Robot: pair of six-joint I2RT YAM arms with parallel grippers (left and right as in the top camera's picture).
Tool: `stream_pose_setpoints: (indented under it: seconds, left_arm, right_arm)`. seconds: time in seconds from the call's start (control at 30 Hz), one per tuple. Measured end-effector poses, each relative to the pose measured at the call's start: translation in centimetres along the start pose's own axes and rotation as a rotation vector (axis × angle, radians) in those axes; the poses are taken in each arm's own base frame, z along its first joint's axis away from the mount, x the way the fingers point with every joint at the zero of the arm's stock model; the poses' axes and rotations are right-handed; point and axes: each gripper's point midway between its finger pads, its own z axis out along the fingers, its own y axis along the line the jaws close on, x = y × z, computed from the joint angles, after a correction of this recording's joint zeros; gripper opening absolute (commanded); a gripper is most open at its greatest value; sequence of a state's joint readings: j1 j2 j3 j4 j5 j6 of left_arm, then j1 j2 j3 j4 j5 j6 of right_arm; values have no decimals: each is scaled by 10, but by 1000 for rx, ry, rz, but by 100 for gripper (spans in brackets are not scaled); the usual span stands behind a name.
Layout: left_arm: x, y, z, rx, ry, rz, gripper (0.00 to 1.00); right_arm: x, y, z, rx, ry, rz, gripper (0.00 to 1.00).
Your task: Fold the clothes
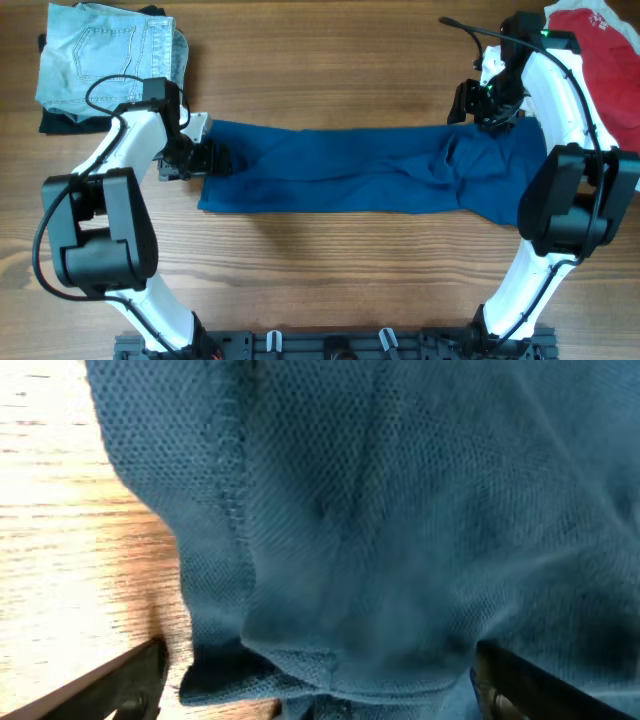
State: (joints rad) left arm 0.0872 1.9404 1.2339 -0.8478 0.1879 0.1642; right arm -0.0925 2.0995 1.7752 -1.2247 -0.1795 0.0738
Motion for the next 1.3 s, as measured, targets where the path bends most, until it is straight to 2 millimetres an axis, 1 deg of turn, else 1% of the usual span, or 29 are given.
stream_pose_setpoints:
  seconds: [0.07, 0.13, 0.17, 0.23, 0.3, 0.43, 0.53, 0.57, 0.7, 0.77, 0.83, 1.0, 1.1, 1.17, 1.23, 1.3]
  left_arm:
    - [0, 0, 1, 3, 2, -1, 93]
    - [0, 0, 1, 7, 4, -3, 84]
    - [0, 0, 2, 9, 4, -6, 82]
    - [-2, 0, 3, 19, 3, -11, 79]
    - [-4, -2, 3, 33, -2, -7, 78]
    - [-9, -15, 4, 77, -14, 15, 79]
    - [-11, -32, 6, 113, -21, 46, 71]
    - [-12, -39, 7, 127, -23, 63, 65]
    - [-13, -68, 14, 180, -21, 128, 19]
    - [-11, -75, 19, 194, -12, 141, 5]
    - [-9, -78, 22, 207, 0, 150, 4]
    - [-9, -73, 21, 206, 5, 84, 4]
    - [-8, -59, 19, 205, 12, 6, 4]
    - [-6, -40, 14, 195, 14, -68, 4]
    - [-5, -18, 9, 166, 9, -137, 4]
    - [-3, 3, 1, 125, -3, -190, 4]
  right_arm:
    - [0, 0, 0, 0, 1, 0, 63]
    - [0, 0, 0, 0, 1, 0, 63]
    - [0, 0, 0, 0, 1, 0, 63]
    - [0, 0, 0, 0, 1, 0, 64]
    - [0, 0, 0, 0, 1, 0, 63]
    - [1, 0, 0, 0, 3, 1, 64]
    - [2, 0, 0, 0, 9, 2, 63]
    - [2, 0, 0, 0, 9, 2, 63]
    - [3, 0, 0, 1, 12, 2, 63]
    - [3, 0, 0, 1, 13, 2, 63]
    - [4, 0, 0, 1, 16, 3, 63]
    - [5, 0, 0, 1, 19, 4, 63]
    - [5, 0, 0, 0, 20, 4, 63]
    - [5, 1, 0, -4, 21, 4, 62]
    - [5, 2, 0, -15, 21, 4, 55]
    - [5, 5, 0, -32, 21, 0, 52]
